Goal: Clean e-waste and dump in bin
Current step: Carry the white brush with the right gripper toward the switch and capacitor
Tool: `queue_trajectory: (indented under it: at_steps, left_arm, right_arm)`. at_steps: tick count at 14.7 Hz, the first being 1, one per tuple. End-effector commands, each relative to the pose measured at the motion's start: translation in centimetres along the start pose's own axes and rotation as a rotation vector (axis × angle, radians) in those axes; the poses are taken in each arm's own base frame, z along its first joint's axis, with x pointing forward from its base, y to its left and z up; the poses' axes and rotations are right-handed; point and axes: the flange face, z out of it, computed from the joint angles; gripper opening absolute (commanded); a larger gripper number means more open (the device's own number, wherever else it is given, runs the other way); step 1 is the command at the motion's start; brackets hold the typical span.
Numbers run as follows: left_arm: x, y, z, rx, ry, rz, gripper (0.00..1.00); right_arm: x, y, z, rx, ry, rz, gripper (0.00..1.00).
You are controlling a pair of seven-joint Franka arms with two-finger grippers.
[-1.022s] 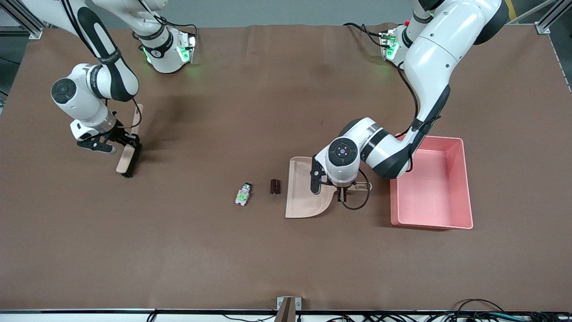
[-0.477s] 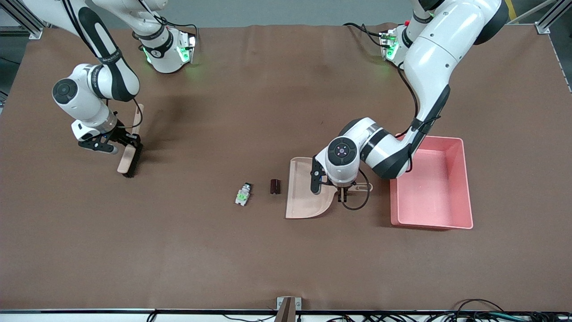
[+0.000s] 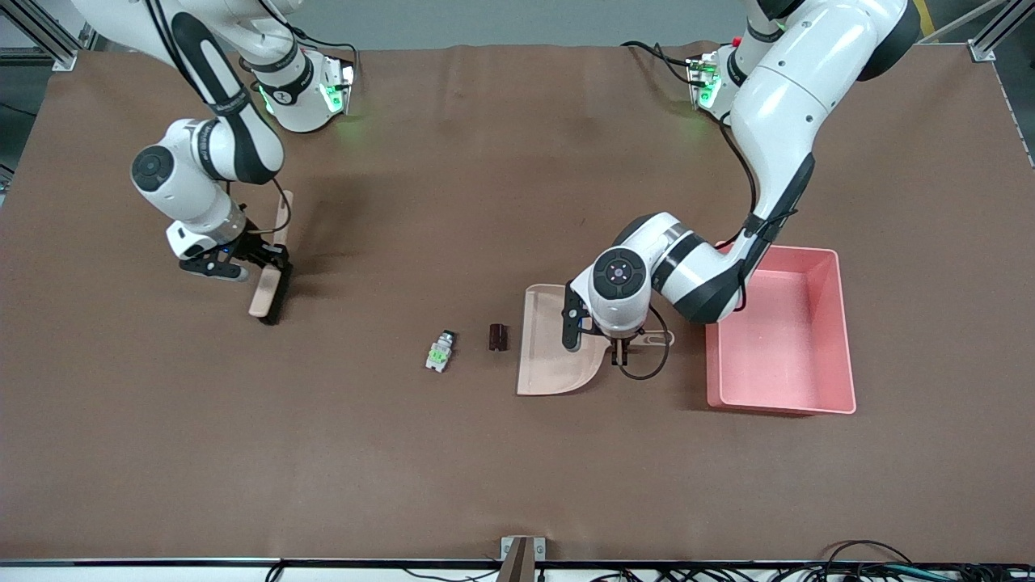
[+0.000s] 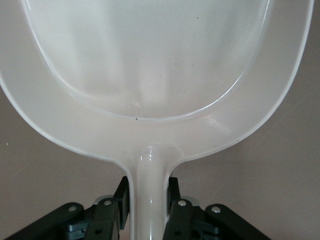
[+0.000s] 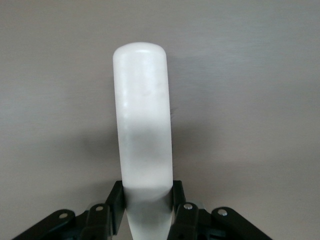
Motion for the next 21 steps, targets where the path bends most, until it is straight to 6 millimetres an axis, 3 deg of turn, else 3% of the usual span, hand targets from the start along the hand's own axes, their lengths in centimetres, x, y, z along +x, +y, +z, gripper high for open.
queue_trajectory:
  at_steps: [1, 3, 7, 11, 13, 17, 21]
  left_arm:
    - [0.2, -0.3, -0.1, 0.012, -0.001, -0.017, 0.24]
    - [1.0, 0.1, -0.2, 0.012, -0.001, -0.026, 0.24]
    - [1.0, 0.2, -0.3, 0.007, -0.010, -0.044, 0.24]
    - [1.0, 0.2, -0.4, 0.006, -0.011, -0.049, 0.24]
    - [1.0, 0.2, -0.3, 0.004, -0.011, -0.061, 0.24]
    - [1.5, 0.5, -0.3, 0.004, -0.009, -0.056, 0.24]
    - [1.5, 0.5, -0.3, 0.004, -0.009, -0.056, 0.24]
  right_arm:
    - [-0.1, -3.4, 0.0, 0.016, 0.007, 0.016, 0.00]
    - [-0.2, -6.6, -0.5, 0.026, 0.018, 0.033, 0.00]
    - [1.8, -11.3, -1.9, 0.055, 0.059, 0.051, 0.00]
    - [4.5, -15.8, -4.8, 0.072, 0.012, 0.088, 0.00]
    - [4.7, -19.0, -6.1, 0.073, -0.009, 0.101, 0.00]
    - [4.7, -20.5, -5.0, 0.058, -0.026, 0.086, 0.00]
    - [4.9, -21.6, -5.9, 0.064, -0.024, 0.092, 0.00]
